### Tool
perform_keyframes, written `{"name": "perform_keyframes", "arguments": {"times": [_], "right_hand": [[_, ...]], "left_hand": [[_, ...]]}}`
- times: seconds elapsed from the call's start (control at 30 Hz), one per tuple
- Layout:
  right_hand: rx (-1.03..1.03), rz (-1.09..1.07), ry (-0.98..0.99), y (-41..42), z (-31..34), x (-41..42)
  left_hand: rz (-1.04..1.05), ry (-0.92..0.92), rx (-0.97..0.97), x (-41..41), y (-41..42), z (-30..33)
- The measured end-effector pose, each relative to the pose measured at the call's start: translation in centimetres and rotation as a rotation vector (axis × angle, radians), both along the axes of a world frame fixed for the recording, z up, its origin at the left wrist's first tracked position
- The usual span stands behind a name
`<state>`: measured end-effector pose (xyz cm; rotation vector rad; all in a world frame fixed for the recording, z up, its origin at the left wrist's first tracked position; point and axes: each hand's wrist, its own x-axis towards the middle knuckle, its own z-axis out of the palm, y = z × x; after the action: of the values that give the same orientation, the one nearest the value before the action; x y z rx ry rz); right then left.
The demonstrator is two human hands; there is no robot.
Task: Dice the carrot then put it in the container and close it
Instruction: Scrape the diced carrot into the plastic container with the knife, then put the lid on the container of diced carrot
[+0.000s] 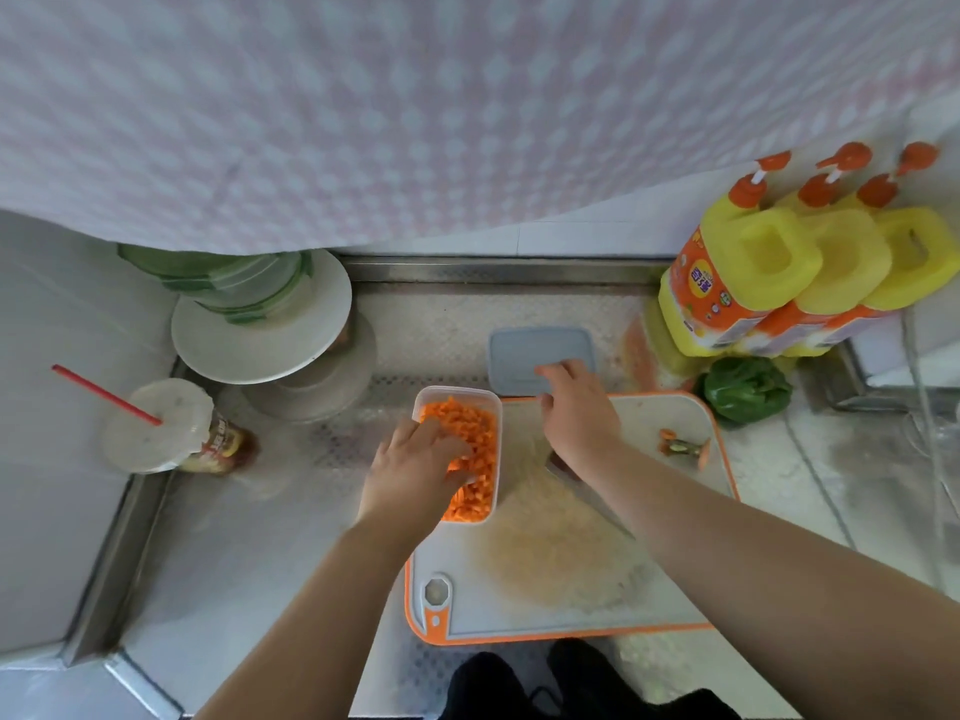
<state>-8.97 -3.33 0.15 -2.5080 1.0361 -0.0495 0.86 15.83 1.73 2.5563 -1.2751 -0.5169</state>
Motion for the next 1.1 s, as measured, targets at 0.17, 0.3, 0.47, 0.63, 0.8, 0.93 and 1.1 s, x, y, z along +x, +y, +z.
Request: {"name": "perform_keyframes", "arguments": {"times": [0.17,0.3,0.47,0.63,0.8,0.93,1.1], "right_hand": [[0.034,-0.038,0.058,-1.1,-0.3,0.2],[0.035,-0.15,0.04,0.3,-0.6,-3.3],[0.031,-0.288,0.257,1.3,-2.2,-11.5],[-0.048,-0.358,0.279,1.8,-2.8,-16.1],[-0.052,-0.349,0.399,1.0,-2.5,-18.4],[0.016,-0.258,0.374,0.4,-2.5,-19.2],[0.444,-0.374,0.184,0.8,-0.7,-18.9]], "left_hand": [[-0.041,-0.161,-0.09,-0.3,0.3,-0.9],[-0.09,-0.242,-0.119,0.1,0.5,-1.0],[-0.201,-0.317,-0.091,0.2,0.7,-1.4],[0.015,-0.25,-0.146,-0.2,0.1,-0.3],[0.307,0.111,-0.288,-3.1,-1.9,2.4],[0.417,0.362,-0.329,-7.8,-3.8,1.9],[0.322,0.346,-0.168,-12.3,-5.5,-1.6]]}}
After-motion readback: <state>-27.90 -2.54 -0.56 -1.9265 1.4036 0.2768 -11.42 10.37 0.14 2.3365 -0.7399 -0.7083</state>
